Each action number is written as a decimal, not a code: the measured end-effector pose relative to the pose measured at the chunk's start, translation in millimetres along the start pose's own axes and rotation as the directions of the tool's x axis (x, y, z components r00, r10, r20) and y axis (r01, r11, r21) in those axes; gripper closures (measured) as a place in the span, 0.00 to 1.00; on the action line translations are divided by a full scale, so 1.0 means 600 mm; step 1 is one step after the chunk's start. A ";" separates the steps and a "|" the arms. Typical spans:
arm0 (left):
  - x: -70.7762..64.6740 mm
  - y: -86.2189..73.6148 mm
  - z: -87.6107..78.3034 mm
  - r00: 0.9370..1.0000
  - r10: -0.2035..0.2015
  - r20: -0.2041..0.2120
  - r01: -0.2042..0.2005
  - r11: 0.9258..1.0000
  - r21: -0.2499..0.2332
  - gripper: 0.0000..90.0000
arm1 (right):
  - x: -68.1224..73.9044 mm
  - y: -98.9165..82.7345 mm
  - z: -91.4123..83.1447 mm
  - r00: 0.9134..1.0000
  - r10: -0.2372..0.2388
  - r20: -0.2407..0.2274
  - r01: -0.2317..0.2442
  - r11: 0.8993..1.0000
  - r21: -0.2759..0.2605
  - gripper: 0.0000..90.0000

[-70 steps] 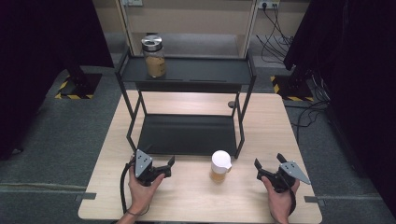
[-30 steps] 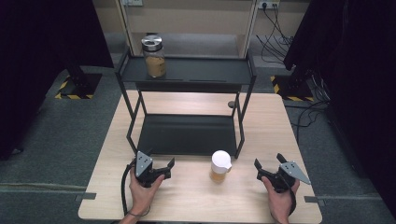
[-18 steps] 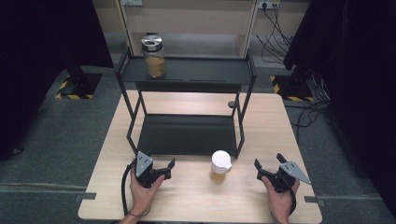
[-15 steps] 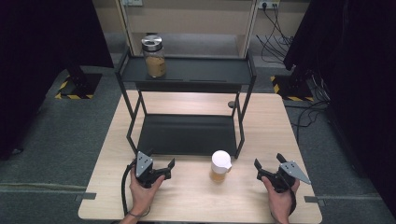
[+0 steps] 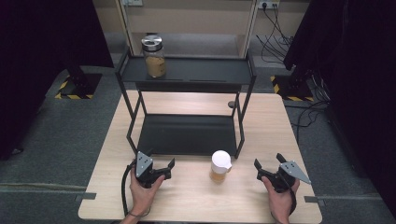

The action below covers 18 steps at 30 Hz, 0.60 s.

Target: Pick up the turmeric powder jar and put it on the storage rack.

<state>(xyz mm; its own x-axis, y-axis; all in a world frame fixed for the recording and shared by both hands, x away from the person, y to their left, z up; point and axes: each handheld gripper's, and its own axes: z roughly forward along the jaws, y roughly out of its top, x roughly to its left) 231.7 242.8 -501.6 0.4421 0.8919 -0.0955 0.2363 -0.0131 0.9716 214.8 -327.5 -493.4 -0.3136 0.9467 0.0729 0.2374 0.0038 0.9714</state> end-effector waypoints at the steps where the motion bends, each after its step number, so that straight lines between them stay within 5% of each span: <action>1: 0.000 0.000 0.000 1.000 0.000 0.000 0.000 1.000 0.000 0.02 | 0.000 0.000 0.000 1.000 -0.001 0.000 0.001 1.000 -0.001 0.03; 7: 0.002 0.000 0.000 1.000 -0.010 0.003 0.010 1.000 0.001 0.02 | -0.002 0.000 -0.003 1.000 0.014 -0.026 -0.014 1.000 -0.021 0.03; 13: 0.002 0.001 0.000 1.000 -0.007 0.004 0.007 1.000 0.003 0.02 | 0.011 0.021 -0.016 0.995 -0.020 -0.098 0.009 0.993 -0.115 0.03; 18: 0.002 0.001 0.000 1.000 -0.006 0.004 0.006 1.000 0.003 0.02 | 0.025 0.033 -0.015 0.988 -0.046 -0.146 0.025 0.990 -0.136 0.03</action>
<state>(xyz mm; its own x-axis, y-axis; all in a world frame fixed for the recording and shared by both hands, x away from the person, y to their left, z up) 232.5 243.8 -501.3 0.4442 0.8900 -0.1026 0.2418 -0.0088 0.9703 206.7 -316.1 -470.9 -0.4553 0.8882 0.0609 0.1017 -0.0161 0.9947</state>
